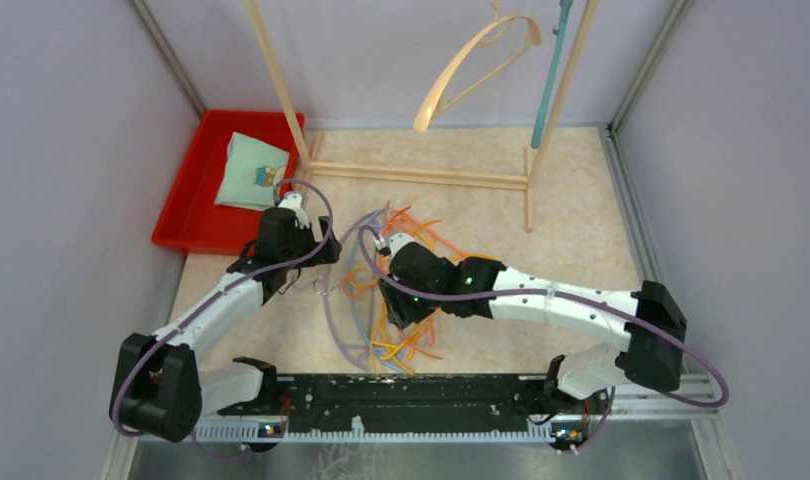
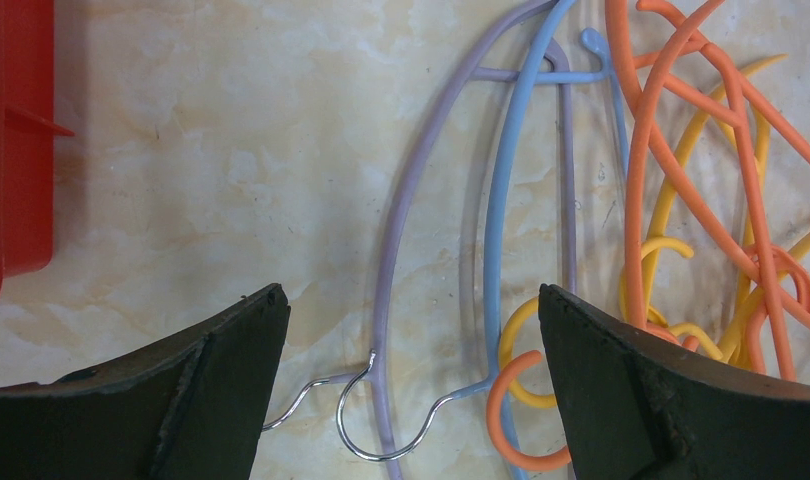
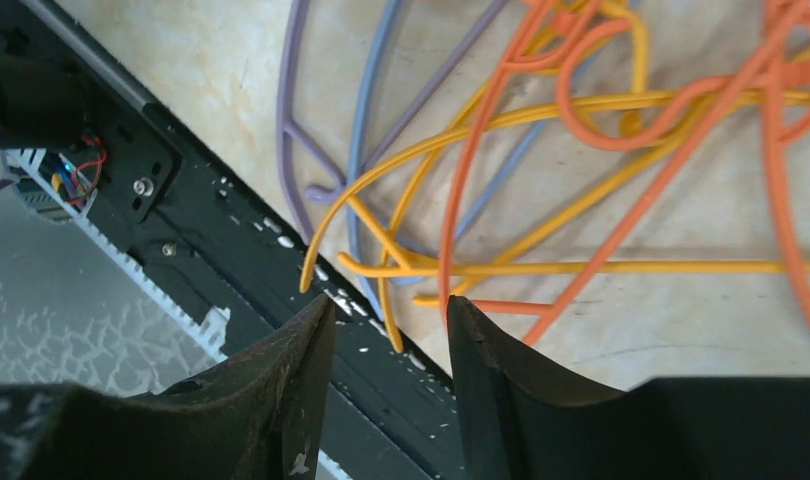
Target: Organize the hangers
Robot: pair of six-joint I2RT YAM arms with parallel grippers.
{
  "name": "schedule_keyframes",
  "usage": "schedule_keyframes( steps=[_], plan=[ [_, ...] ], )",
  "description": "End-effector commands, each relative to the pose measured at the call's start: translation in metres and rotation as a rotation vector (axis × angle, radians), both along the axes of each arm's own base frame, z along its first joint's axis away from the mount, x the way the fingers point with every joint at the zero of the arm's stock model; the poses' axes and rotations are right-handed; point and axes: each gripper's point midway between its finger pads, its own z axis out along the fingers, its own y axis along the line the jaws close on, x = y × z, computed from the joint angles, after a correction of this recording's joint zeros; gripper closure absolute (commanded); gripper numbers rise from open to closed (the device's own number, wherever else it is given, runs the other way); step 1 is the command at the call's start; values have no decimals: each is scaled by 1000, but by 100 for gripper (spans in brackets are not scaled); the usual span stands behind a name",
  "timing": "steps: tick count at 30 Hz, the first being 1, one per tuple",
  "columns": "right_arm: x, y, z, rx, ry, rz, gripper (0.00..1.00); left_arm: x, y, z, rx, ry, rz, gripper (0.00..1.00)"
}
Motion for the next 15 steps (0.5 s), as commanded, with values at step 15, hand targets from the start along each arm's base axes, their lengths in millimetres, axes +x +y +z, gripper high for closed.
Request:
schedule_keyframes(
  steps=[15],
  plan=[
    [-4,36,-75,-88,-40,-7,59,-6,-5,14,-85,-31,-7,0]
  ],
)
